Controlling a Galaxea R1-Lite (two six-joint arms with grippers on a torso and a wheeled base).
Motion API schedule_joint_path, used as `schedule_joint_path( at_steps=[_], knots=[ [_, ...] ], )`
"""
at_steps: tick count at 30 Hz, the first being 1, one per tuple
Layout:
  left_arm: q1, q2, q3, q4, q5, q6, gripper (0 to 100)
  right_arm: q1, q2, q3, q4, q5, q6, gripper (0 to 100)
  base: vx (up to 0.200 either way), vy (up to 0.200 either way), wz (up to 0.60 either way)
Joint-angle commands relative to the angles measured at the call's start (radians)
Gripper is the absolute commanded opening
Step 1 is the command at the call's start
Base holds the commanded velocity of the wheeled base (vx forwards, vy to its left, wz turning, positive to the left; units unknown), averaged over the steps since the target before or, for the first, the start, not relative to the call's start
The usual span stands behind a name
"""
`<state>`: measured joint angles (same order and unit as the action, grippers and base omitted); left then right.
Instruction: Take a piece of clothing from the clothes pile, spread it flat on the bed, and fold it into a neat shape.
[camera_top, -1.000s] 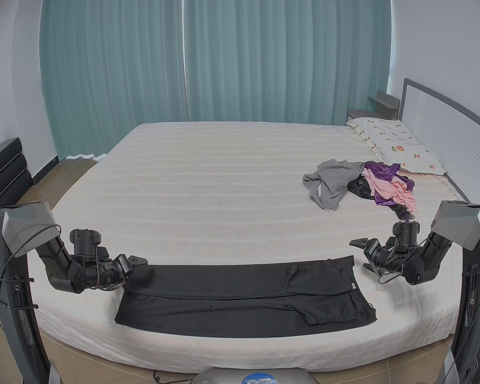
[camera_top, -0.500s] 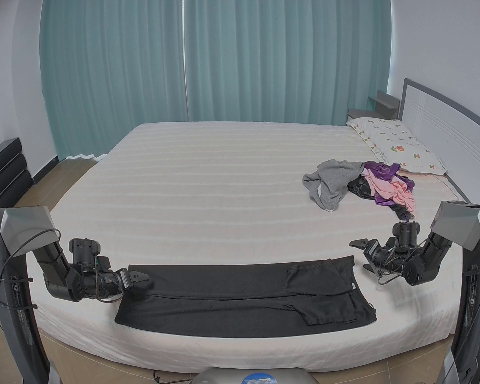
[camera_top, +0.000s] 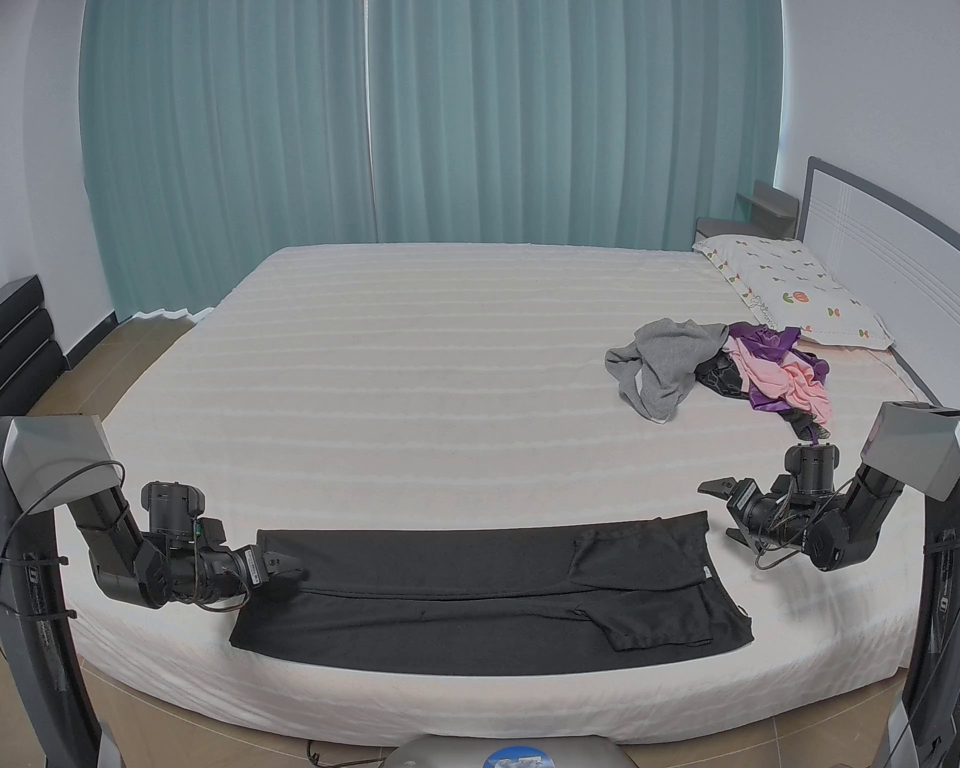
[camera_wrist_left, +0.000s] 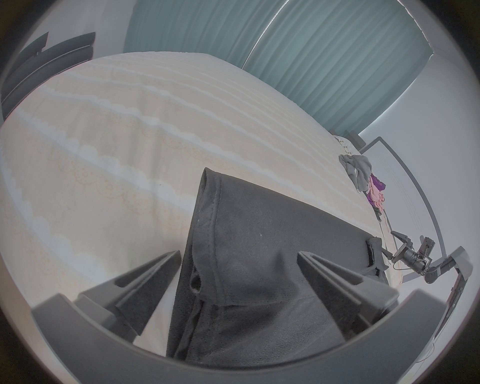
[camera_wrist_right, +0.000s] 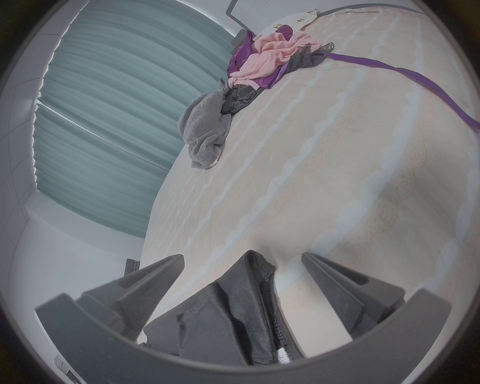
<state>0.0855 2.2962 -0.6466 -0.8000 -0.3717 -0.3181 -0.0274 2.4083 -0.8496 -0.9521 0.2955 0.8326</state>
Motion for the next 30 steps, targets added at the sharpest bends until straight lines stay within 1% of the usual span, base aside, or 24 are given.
schedule_joint_path(
  at_steps=[1,6,12,16,20,27,30],
  knots=[
    [-0.006,0.005,0.004,0.001,-0.001,-0.003,0,0.0,0.0,0.0,0.0,0.001,0.0,100,0.0,0.0,0.0],
    [-0.006,-0.014,0.024,-0.001,-0.001,-0.009,0,0.0,-0.001,0.0,0.0,0.001,0.0,100,0.0,0.0,0.0],
    [-0.004,-0.038,0.054,-0.036,0.0,-0.01,0,0.0,-0.001,0.0,0.0,0.001,0.0,100,0.0,0.0,0.0],
    [-0.001,-0.043,0.053,-0.039,0.004,-0.016,0,-0.002,-0.001,0.0,0.0,0.002,0.0,100,0.0,0.0,0.0],
    [-0.003,-0.049,0.05,-0.039,0.004,-0.045,0,-0.002,-0.001,0.0,0.0,0.002,0.002,100,0.0,0.0,0.0],
    [-0.004,-0.043,0.045,-0.039,0.004,-0.053,0,-0.006,-0.005,-0.003,0.0,0.004,0.005,100,0.0,0.0,0.0],
    [-0.006,-0.044,0.042,-0.041,0.004,-0.072,0,-0.008,-0.006,-0.008,-0.002,0.004,0.026,100,-0.2,0.0,0.0]
  ],
)
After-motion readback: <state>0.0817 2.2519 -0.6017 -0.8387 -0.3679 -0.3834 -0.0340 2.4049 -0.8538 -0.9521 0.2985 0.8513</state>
